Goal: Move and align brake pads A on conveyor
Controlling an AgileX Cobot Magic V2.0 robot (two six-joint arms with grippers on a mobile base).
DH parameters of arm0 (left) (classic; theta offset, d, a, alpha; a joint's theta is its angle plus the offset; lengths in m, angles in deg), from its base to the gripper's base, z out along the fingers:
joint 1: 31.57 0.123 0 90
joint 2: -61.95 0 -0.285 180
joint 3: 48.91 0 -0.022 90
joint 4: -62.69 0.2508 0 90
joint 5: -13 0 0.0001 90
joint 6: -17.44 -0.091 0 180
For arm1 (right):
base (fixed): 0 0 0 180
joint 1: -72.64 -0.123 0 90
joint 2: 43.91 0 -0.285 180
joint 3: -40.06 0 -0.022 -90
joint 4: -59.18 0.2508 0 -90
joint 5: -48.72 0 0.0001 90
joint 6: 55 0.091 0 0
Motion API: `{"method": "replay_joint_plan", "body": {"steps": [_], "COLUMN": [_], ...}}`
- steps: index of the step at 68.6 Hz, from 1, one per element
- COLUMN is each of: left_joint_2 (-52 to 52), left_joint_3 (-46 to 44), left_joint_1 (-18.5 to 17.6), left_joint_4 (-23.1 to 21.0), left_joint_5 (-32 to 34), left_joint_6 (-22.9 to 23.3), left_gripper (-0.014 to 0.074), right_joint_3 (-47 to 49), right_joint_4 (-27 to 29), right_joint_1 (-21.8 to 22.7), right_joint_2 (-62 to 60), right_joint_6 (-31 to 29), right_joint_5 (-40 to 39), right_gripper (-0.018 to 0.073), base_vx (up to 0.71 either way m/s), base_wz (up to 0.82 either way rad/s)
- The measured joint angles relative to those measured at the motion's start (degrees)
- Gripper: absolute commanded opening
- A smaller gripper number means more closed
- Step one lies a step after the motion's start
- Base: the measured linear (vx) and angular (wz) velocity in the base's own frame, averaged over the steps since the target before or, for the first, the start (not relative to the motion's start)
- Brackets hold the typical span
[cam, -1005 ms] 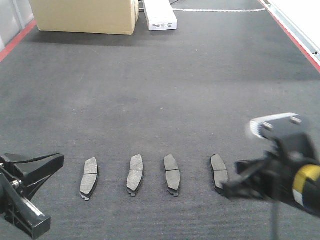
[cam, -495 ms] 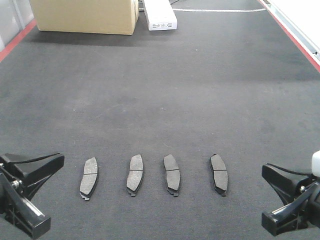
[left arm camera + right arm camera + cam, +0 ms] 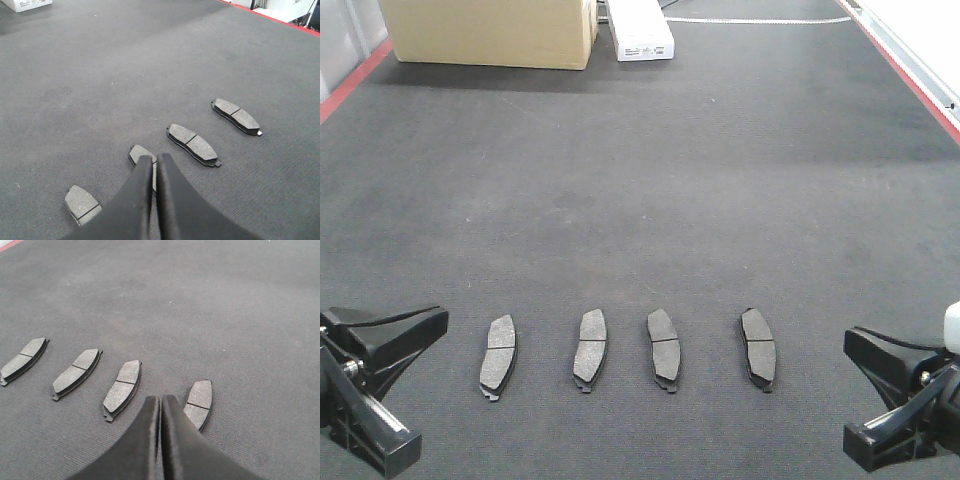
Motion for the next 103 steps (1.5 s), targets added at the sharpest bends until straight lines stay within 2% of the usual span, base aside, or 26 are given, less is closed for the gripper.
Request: {"method": "replay_joint_plan", "body": {"steps": [11, 19, 24, 32, 38, 43, 52, 60, 73, 82, 90, 103], "left_joint_2": [0.0, 0.0, 0.0, 0.0, 0.0, 0.1, 4.5, 14.4, 32.5, 40.8, 43.2, 43.4], "left_joint_3": [0.0, 0.0, 0.0, 0.0, 0.0, 0.0, 1.5, 5.9, 15.3, 20.1, 23.8, 30.5], "left_joint_1": [0.0, 0.0, 0.0, 0.0, 0.0, 0.0, 0.8, 5.4, 20.2, 28.5, 30.7, 30.9], "left_joint_4": [0.3, 3.2, 7.4, 16.2, 20.0, 20.7, 20.7, 20.6, 20.5, 20.5, 20.5, 20.5], "left_joint_5": [0.0, 0.0, 0.0, 0.0, 0.0, 0.0, 0.9, 3.1, 3.9, 3.9, 4.4, 6.6], "left_joint_6": [0.0, 1.4, 5.2, 15.5, 20.5, 21.2, 19.2, 18.5, 18.5, 18.5, 18.5, 18.5], "left_gripper": [-0.0006, -0.0006, -0.0006, -0.0006, -0.0006, -0.0006, -0.0006, -0.0006, -0.0006, -0.0006, -0.0006, -0.0006], "right_joint_3": [0.0, 0.0, 0.0, 0.0, 0.0, 0.0, 0.0, 0.0, 0.0, 0.0, 0.0, 0.0], "right_joint_4": [0.0, 0.0, 0.0, 0.0, 0.0, 0.0, 0.0, 0.0, 0.0, 0.0, 0.0, 0.0], "right_joint_1": [0.0, 0.0, 0.0, 0.0, 0.0, 0.0, 0.0, 0.0, 0.0, 0.0, 0.0, 0.0], "right_joint_2": [0.0, 0.0, 0.0, 0.0, 0.0, 0.0, 0.0, 0.0, 0.0, 0.0, 0.0, 0.0], "right_joint_6": [0.0, 0.0, 0.0, 0.0, 0.0, 0.0, 0.0, 0.0, 0.0, 0.0, 0.0, 0.0], "right_joint_5": [0.0, 0.0, 0.0, 0.0, 0.0, 0.0, 0.0, 0.0, 0.0, 0.0, 0.0, 0.1], "right_gripper": [-0.001, -0.001, -0.001, -0.001, -0.001, -0.001, -0.001, -0.001, -0.001, -0.001, -0.001, -0.001], "base_vx": [0.0, 0.0, 0.0, 0.0, 0.0, 0.0, 0.0, 0.0, 0.0, 0.0, 0.0, 0.0], "base_wz": [0.0, 0.0, 0.0, 0.0, 0.0, 0.0, 0.0, 0.0, 0.0, 0.0, 0.0, 0.0]}}
